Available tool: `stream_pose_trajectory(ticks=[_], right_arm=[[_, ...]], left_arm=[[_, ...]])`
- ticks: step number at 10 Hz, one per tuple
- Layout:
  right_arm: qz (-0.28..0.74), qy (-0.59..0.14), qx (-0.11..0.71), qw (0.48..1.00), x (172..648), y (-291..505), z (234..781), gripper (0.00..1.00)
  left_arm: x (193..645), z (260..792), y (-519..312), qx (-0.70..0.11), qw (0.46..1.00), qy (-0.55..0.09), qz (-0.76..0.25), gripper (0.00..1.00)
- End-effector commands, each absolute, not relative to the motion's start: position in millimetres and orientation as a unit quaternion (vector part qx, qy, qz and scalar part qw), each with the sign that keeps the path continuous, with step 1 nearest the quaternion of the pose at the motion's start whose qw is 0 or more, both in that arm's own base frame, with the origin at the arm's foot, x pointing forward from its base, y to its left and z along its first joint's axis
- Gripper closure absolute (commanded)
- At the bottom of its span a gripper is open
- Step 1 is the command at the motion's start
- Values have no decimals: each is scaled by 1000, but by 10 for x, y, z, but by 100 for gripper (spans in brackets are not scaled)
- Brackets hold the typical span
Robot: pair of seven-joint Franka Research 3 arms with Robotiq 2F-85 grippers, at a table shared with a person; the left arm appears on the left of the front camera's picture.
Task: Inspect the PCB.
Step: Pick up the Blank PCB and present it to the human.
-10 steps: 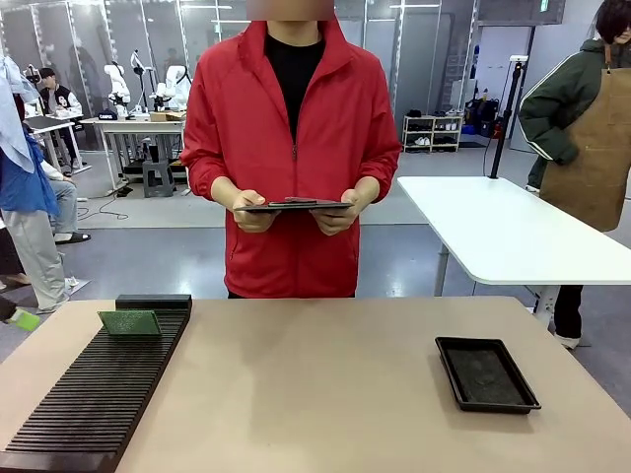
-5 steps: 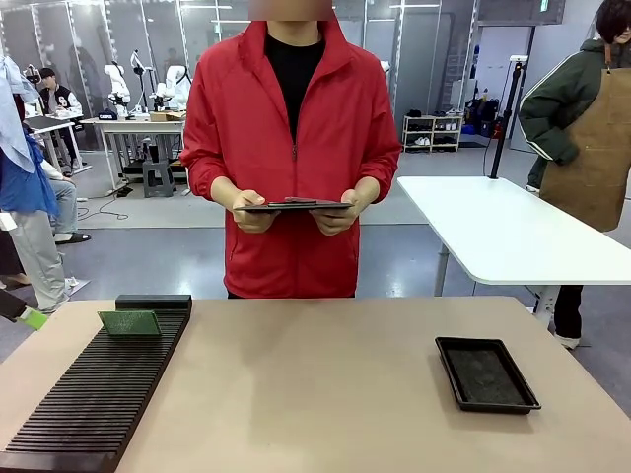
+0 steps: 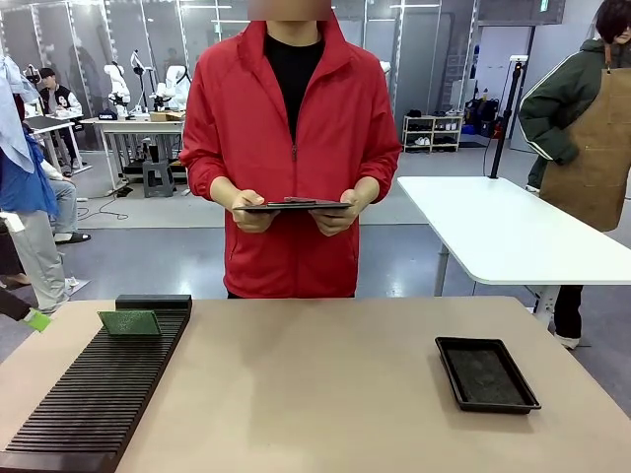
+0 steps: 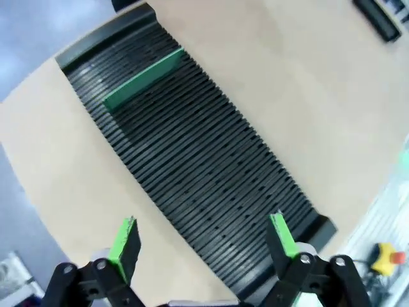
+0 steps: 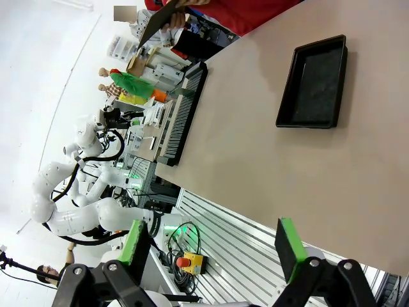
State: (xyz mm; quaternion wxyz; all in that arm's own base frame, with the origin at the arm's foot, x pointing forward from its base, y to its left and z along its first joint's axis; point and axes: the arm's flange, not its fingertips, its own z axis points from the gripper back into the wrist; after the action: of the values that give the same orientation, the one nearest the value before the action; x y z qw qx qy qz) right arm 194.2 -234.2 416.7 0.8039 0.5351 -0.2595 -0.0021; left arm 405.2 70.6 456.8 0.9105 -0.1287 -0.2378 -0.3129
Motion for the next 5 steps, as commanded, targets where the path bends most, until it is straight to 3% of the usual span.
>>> stream_pose_trajectory(ticks=[1, 5], right_arm=[[3, -266, 537, 800, 1936, -2348, 4185, 0], [3, -266, 537, 800, 1936, -2348, 4185, 0]], left_arm=[[4253, 4541, 521, -45, 910, -213, -352, 0], [4865, 4548, 244, 53, 862, -171, -474, 0]])
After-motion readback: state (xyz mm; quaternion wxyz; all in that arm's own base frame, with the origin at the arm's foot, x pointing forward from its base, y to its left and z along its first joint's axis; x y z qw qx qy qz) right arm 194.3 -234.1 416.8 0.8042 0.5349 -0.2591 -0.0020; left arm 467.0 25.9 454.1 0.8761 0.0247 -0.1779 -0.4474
